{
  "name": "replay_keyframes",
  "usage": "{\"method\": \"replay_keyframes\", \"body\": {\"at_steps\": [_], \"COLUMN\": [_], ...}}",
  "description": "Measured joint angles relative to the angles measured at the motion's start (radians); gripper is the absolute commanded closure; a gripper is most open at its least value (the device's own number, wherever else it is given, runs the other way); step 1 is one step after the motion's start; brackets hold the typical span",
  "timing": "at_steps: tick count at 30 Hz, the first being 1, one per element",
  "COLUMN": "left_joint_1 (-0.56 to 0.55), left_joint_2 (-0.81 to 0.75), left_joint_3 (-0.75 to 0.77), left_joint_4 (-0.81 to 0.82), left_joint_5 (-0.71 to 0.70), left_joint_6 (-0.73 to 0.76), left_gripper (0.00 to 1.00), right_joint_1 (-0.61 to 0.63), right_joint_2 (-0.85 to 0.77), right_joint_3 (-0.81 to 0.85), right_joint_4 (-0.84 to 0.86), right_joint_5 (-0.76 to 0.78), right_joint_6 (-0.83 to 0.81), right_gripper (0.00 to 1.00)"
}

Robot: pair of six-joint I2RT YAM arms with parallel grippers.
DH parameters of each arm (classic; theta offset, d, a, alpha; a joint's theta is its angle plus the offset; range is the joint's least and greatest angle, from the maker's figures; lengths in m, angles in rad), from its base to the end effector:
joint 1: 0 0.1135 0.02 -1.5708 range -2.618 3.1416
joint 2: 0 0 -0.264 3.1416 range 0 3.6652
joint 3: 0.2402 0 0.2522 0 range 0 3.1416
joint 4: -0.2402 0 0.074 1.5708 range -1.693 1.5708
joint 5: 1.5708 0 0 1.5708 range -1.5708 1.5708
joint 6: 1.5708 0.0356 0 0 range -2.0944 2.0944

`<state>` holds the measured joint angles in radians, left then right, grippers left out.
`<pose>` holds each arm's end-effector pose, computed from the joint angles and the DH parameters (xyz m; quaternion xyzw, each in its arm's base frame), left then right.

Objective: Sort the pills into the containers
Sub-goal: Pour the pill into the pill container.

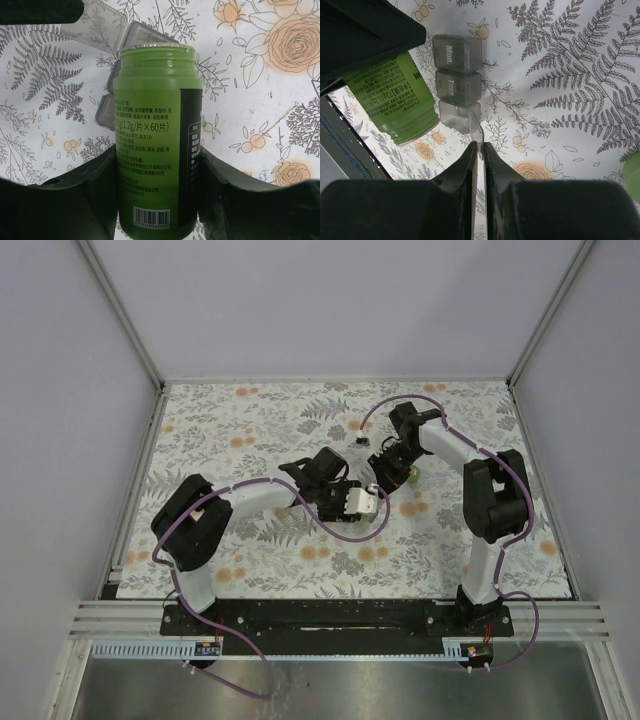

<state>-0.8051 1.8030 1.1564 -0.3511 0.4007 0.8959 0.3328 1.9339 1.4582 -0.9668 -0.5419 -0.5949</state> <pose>0.2466 -0.2766 0.1810 0.7436 0.5778 -0.1781 0.2854 0.3459 0.1390 0.1978 -0.4455 0.8523 0.2567 0.0961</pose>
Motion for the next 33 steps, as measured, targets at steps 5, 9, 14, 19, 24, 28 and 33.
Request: {"method": "replay_keyframes", "body": {"at_steps": [5, 9, 14, 19, 24, 28, 33], "left_joint_1": [0.0, -0.002, -0.008, -0.013, -0.017, -0.018, -0.019], "left_joint_2": [0.011, 0.022, 0.028, 0.035, 0.048, 0.056, 0.061], "left_joint_3": [0.021, 0.037, 0.059, 0.089, 0.103, 0.105, 0.105], "left_joint_4": [-0.022, -0.042, -0.071, -0.083, -0.099, -0.111, -0.12], "left_joint_5": [-0.024, -0.042, -0.059, -0.075, -0.086, -0.095, -0.103], "left_joint_6": [0.025, 0.048, 0.072, 0.096, 0.116, 0.136, 0.156], "left_gripper": [1.0, 1.0, 1.0, 1.0, 1.0, 1.0, 1.0], "right_joint_1": [0.0, 0.0, 0.0, 0.0, 0.0, 0.0, 0.0], "right_joint_2": [0.0, 0.0, 0.0, 0.0, 0.001, 0.001, 0.001], "right_joint_3": [0.0, 0.0, 0.0, 0.0, 0.0, 0.0, 0.0], "right_joint_4": [0.0, 0.0, -0.001, -0.001, -0.001, -0.001, -0.001], "right_joint_5": [0.0, 0.0, 0.0, 0.0, 0.0, 0.0, 0.0], "right_joint_6": [0.0, 0.0, 0.0, 0.0, 0.0, 0.0, 0.0], "right_gripper": [0.96, 0.96, 0.96, 0.96, 0.96, 0.96, 0.96]}}
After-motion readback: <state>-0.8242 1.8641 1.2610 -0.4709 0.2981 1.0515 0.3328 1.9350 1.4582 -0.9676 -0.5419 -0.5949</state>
